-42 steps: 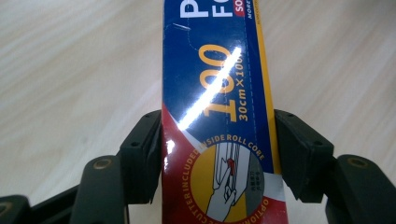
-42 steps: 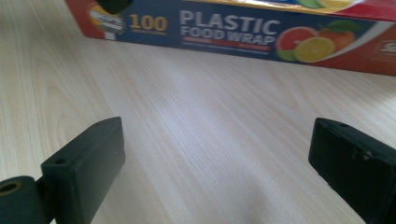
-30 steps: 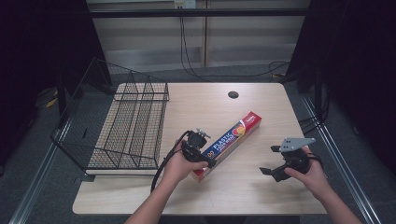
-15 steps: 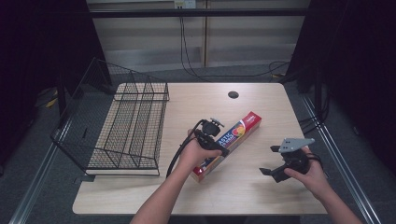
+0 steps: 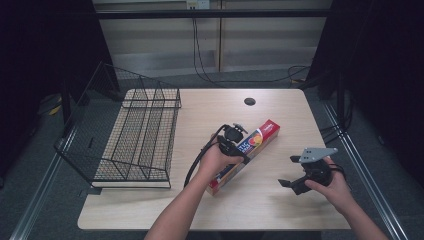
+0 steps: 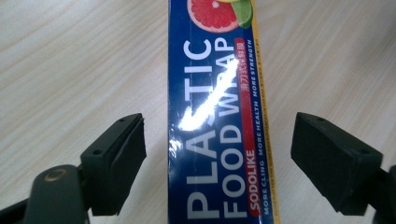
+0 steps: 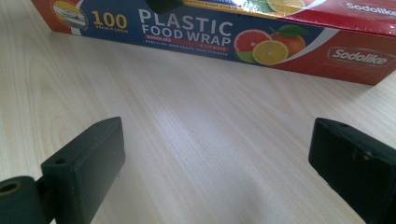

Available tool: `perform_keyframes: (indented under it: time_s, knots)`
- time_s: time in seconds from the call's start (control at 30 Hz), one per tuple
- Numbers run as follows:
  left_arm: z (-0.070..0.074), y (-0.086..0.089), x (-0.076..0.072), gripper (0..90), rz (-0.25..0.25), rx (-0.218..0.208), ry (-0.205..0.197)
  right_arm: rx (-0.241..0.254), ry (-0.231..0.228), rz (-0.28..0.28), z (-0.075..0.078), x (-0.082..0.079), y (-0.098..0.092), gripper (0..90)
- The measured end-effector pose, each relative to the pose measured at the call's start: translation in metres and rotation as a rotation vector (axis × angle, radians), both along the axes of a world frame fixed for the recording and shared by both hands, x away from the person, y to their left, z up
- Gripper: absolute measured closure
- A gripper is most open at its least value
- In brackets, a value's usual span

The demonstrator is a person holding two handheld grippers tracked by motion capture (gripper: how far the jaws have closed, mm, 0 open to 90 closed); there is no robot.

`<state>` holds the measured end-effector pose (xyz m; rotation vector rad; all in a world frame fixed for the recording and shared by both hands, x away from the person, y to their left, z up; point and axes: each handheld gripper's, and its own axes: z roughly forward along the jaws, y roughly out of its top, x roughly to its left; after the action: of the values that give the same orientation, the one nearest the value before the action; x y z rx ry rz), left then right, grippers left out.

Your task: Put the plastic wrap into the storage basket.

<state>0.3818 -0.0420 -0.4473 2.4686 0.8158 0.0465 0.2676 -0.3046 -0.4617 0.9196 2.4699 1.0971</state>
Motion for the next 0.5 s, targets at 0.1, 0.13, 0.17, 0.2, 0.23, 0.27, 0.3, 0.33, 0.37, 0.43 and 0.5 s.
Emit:
perform_keyframes:
  time_s: [0.1,0.13,0.17,0.2,0.23,0.27,0.3,0.33,0.37,0.43,0.5]
  knots:
    - [-0.0009,-0.0013,0.0012,23.3,-0.001,0.001,0.001,0.003,0.004,0.002,-0.0001,0.0000,-0.0003,3.5]
    - [-0.0009,-0.0013,0.0012,23.5,-0.001,0.001,0.001,0.003,0.004,0.002,-0.0001,0.0000,-0.0003,3.5]
    - [-0.0020,-0.0025,0.0009,24.3,-0.007,-0.004,-0.011,0.001,0.004,0.004,-0.0003,0.0001,-0.0004,3.5]
    - [-0.0020,-0.0025,0.0009,24.5,-0.007,-0.004,-0.011,0.001,0.004,0.004,-0.0003,0.0001,-0.0004,3.5]
    - [-0.0034,-0.0037,0.0013,24.7,-0.016,-0.006,-0.021,-0.001,0.004,0.004,-0.0003,0.0004,-0.0005,3.5]
    - [-0.0034,-0.0037,0.0013,24.7,-0.016,-0.006,-0.021,-0.001,0.004,0.004,-0.0003,0.0004,-0.0005,3.5]
    - [-0.0038,-0.0049,0.0010,26.2,-0.019,0.005,-0.034,0.001,-0.001,0.004,0.0003,0.0007,-0.0007,3.5]
    - [-0.0038,-0.0049,0.0010,28.8,-0.019,0.005,-0.034,0.001,-0.001,0.004,0.0003,0.0007,-0.0007,3.5]
    - [-0.0047,-0.0060,0.0014,28.9,-0.019,0.011,-0.033,0.002,-0.003,-0.002,0.0008,0.0002,-0.0009,3.5]
    - [-0.0057,-0.0075,0.0018,31.1,-0.011,0.004,0.005,0.002,-0.002,-0.003,0.0007,0.0001,-0.0011,3.5]
    - [-0.0084,-0.0098,0.0015,32.5,0.007,0.017,0.026,0.001,0.000,-0.004,0.0005,0.0001,-0.0009,3.5]
